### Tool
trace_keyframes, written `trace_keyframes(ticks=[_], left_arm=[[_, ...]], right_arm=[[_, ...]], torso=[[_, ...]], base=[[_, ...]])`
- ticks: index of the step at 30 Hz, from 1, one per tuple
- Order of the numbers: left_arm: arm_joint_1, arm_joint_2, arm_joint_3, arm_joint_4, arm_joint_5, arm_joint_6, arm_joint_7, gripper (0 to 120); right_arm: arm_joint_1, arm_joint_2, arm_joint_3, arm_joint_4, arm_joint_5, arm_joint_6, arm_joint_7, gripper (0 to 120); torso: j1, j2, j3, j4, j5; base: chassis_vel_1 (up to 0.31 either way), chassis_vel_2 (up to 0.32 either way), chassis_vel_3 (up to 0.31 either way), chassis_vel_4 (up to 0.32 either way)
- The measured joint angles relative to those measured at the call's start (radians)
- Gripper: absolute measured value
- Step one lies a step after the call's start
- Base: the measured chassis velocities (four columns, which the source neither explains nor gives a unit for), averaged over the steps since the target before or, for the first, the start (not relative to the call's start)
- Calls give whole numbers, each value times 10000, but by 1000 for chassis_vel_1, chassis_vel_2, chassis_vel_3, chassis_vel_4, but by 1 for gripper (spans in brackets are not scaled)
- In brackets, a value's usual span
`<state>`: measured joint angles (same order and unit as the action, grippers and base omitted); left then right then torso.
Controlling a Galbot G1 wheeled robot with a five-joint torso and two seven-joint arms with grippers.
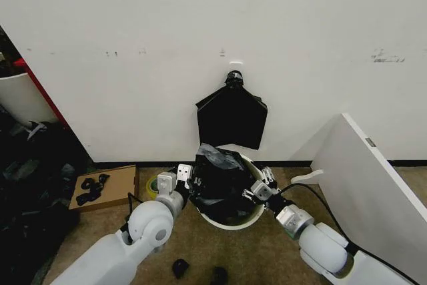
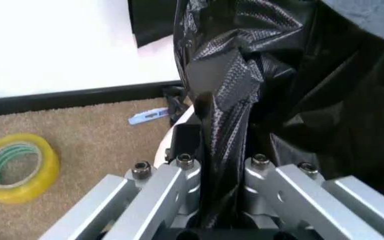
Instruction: Place the garbage bag over the trash bin.
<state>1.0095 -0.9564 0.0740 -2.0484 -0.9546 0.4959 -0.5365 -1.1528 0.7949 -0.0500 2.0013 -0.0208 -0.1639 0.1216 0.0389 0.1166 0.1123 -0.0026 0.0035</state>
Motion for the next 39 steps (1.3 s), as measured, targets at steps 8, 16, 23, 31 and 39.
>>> trace_keyframes(ticks=[8,16,23,31,39], left_arm=[[5,4,22,-5,-103,25,-14,5],[22,69,-15,-6,-102,25,-4,5],[84,102,-55,-8,-18,25,100,5],[321,300,-218,-182,233,56,344,5],[710,454,-464,-403,523,-177,784,5]], right_arm=[[220,56,-290,-70,474,74,92,20],[159,69,-272,114,1348,-148,267,0],[110,11,-93,395,2603,-362,717,0],[283,-83,425,701,4895,-972,1772,0],[602,-320,808,448,6927,-1935,2614,0]], torso=[[0,-2,0,-1,-1],[0,-2,0,-1,-1],[0,-2,0,-2,-1],[0,-1,0,-1,0],[0,-2,0,-2,0]], base=[[0,0,0,0],[0,0,0,0],[0,0,0,0],[0,0,0,0],[0,0,0,0]])
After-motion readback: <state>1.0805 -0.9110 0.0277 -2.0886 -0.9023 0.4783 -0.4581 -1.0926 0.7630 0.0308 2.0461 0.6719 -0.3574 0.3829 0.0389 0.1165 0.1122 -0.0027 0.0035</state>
